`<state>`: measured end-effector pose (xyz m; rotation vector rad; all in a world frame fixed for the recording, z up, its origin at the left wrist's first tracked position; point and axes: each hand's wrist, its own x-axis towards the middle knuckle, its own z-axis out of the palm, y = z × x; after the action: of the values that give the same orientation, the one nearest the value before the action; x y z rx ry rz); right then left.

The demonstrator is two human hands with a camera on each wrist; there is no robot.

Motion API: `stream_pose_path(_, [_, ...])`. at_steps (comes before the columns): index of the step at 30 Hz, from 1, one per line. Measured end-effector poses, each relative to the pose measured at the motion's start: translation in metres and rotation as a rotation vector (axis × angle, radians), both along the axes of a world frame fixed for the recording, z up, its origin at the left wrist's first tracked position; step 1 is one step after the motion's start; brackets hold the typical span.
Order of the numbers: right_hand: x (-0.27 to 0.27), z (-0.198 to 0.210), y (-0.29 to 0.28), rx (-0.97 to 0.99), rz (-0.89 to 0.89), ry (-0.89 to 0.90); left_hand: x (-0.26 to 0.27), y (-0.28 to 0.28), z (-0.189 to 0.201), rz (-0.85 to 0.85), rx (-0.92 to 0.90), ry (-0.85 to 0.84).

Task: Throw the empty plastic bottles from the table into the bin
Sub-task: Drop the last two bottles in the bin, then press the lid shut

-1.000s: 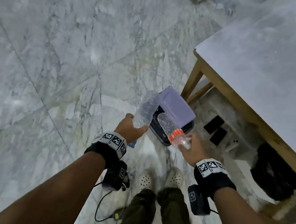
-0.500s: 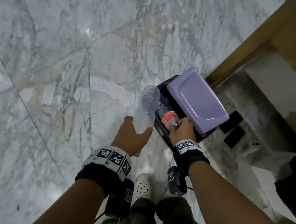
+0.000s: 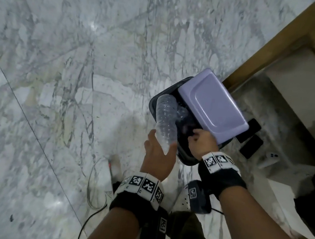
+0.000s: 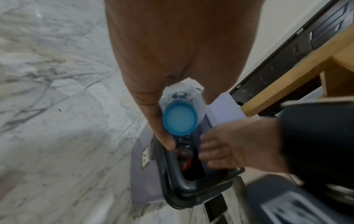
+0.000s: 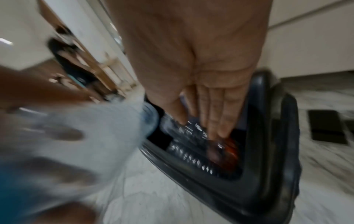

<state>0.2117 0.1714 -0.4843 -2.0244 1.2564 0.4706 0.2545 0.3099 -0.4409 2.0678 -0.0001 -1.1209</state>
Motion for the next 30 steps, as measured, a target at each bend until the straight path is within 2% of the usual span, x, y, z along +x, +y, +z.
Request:
stream_pose_path(3, [-0.017,0.029,-0.008,-0.188,-0.006,-0.306,-0.008,-0.022,-0.013,-0.036,-0.026,-0.044])
stream_pose_path(6, [-0.026,0.04,-0.031,-0.349,0.065,-0.431,-0.016,-0.046,-0.03,-0.079,-0.038,-0.093])
stream_pose_path(11, [-0.034,0.02,-0.07,-0.274,0.144,-0.246,-0.024,-0.073,-0.05,-0.102,-0.009,-0.094])
stream_pose_path(14, [-0.035,0.015,-0.076,-0.328,0.191,-0.217,-0.023,-0.08,-0.062,-0.107,0.022,-0.207])
stream_pose_path(18, [-0.036,0.007,-0.076,-0.387,0.135,-0.17,-0.023,-0.087,-0.067,-0.113,0.051,-0.297])
stream_pose_path(22, [-0.041,-0.002,-0.076,-0.267,0.06,-0.184,-0.022,-0.086,-0.059,-0.026,0.003,-0.159])
stream_pose_path(26, [-0.041,0.0,-0.079,-0.229,0.065,-0.187,-0.021,-0.061,-0.045,-0.056,-0.061,-0.062])
stream_pose_path(30, [-0.034,0.005,-0.082,-0.196,0.069,-0.171,-0.009,-0.029,-0.027,-0.118,-0.038,-0.005])
